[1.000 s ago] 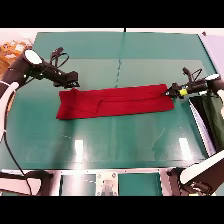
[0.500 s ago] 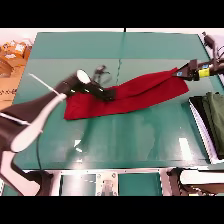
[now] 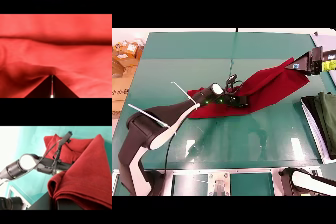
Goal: Fold the shirts.
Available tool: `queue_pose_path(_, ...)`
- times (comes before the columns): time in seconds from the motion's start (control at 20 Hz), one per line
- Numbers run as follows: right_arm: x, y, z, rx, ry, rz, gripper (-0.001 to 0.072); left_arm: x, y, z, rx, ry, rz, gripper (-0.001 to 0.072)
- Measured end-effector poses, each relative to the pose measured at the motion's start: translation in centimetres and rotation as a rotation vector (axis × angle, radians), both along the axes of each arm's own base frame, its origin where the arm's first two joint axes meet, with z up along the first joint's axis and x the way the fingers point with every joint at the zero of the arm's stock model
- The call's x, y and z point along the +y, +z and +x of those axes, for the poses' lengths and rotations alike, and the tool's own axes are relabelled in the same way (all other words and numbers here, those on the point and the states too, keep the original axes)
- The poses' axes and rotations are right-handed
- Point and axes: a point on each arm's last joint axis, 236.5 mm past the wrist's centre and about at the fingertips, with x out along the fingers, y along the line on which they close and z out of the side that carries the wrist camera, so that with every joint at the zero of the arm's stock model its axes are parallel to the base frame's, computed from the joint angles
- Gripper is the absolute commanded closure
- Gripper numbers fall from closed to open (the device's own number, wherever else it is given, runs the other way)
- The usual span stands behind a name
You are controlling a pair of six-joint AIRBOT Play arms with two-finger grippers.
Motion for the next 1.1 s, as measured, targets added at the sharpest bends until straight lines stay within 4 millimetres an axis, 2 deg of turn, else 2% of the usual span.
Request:
queue_pose_path(0.15, 0.1, -0.2, 0.1, 0.006, -0.007, 0.006, 0.0700, 0.6, 2.3, 0.4, -0.007, -0.074, -0.015, 0.0685)
queue_pose_path(0.3, 0.9, -0.1, 0.4, -0.005, -0.005, 0.014, 0.0700, 4.2, 4.3, 1.8, -0.030, -0.155, 0.083, 0.0685)
queue_pose_path(0.4, 2.2, 0.0, 0.6, -0.019, 0.010, 0.016, 0.0700, 8.7, 5.7, 3.6, -0.064, -0.173, 0.230, 0.0684)
queue_pose_path(0.55, 6.0, -0.1, 1.2, -0.041, 0.050, 0.032, 0.0700, 17.5, 9.2, 6.7, -0.116, -0.110, 0.459, 0.0684)
queue_pose_path(0.65, 9.8, -0.7, 1.9, -0.053, 0.090, 0.047, 0.0699, 23.1, 11.7, 7.9, -0.127, -0.036, 0.561, 0.0684)
queue_pose_path(0.75, 14.8, -2.3, 2.6, -0.053, 0.134, 0.064, 0.0699, 28.1, 13.7, 8.5, -0.121, 0.042, 0.630, 0.0683)
queue_pose_path(0.85, 20.6, -5.1, 3.3, -0.037, 0.163, 0.077, 0.0699, 32.4, 15.3, 8.8, -0.113, 0.113, 0.672, 0.0683)
queue_pose_path(0.95, 26.8, -9.1, 3.8, -0.023, 0.164, 0.084, 0.0693, 35.4, 16.1, 8.8, -0.104, 0.151, 0.700, 0.0683)
queue_pose_path(1.0, 29.7, -11.3, 4.0, -0.019, 0.149, 0.085, 0.0602, 36.7, 16.4, 8.8, -0.103, 0.161, 0.710, 0.0683)
queue_pose_path(1.1, 35.2, -15.8, 3.9, -0.013, 0.113, 0.091, 0.0249, 38.9, 16.5, 8.8, -0.096, 0.177, 0.732, 0.0683)
